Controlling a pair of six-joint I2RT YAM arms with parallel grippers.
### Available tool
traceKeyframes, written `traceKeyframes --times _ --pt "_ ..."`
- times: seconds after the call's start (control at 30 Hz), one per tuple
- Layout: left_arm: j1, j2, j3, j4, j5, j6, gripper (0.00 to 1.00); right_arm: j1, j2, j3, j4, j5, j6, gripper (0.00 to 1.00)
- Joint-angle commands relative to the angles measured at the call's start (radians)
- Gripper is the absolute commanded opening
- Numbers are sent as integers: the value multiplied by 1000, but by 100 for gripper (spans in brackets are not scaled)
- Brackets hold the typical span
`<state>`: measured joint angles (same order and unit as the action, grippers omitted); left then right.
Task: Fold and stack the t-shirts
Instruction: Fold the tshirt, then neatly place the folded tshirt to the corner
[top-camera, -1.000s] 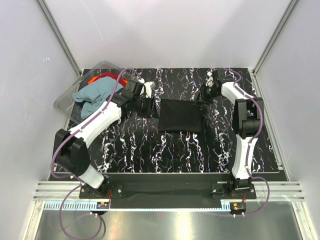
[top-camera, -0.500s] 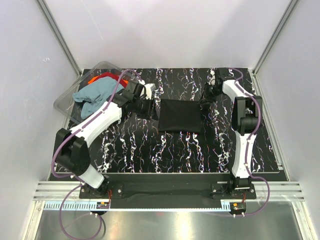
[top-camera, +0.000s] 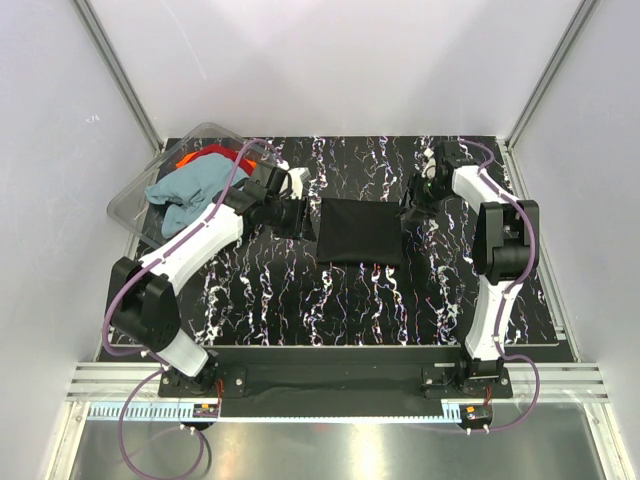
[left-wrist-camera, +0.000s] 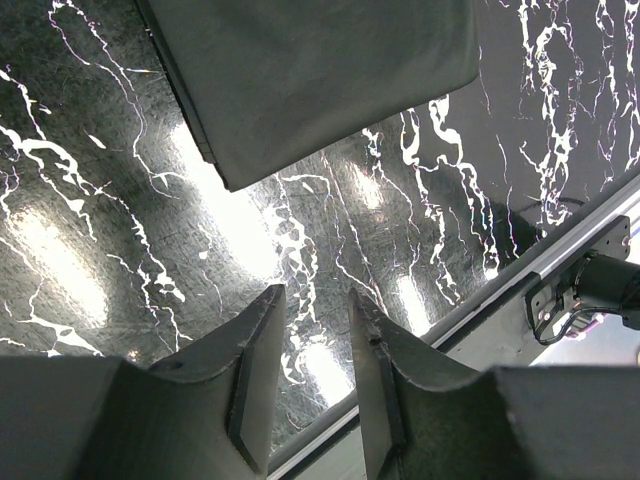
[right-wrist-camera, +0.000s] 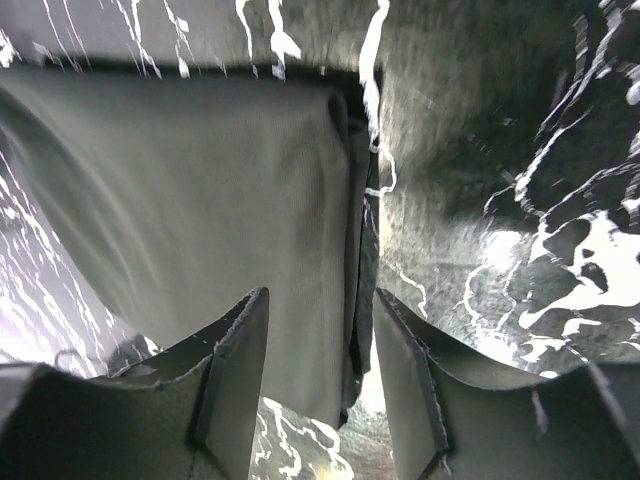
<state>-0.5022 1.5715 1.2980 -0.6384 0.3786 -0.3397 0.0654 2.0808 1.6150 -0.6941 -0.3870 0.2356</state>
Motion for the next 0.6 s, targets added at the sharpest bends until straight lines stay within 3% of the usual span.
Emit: traceKeyframes --times 0.0,0.4,0.57 --pt "2 -62 27 2 17 -2 37 1 -39 -35 5 -56 -51 53" --pt "2 -73 -6 16 6 10 37 2 38 -61 88 -144 -48 52" --pt "2 -57 3 14 39 10 36 4 87 -63 96 -144 -61 44"
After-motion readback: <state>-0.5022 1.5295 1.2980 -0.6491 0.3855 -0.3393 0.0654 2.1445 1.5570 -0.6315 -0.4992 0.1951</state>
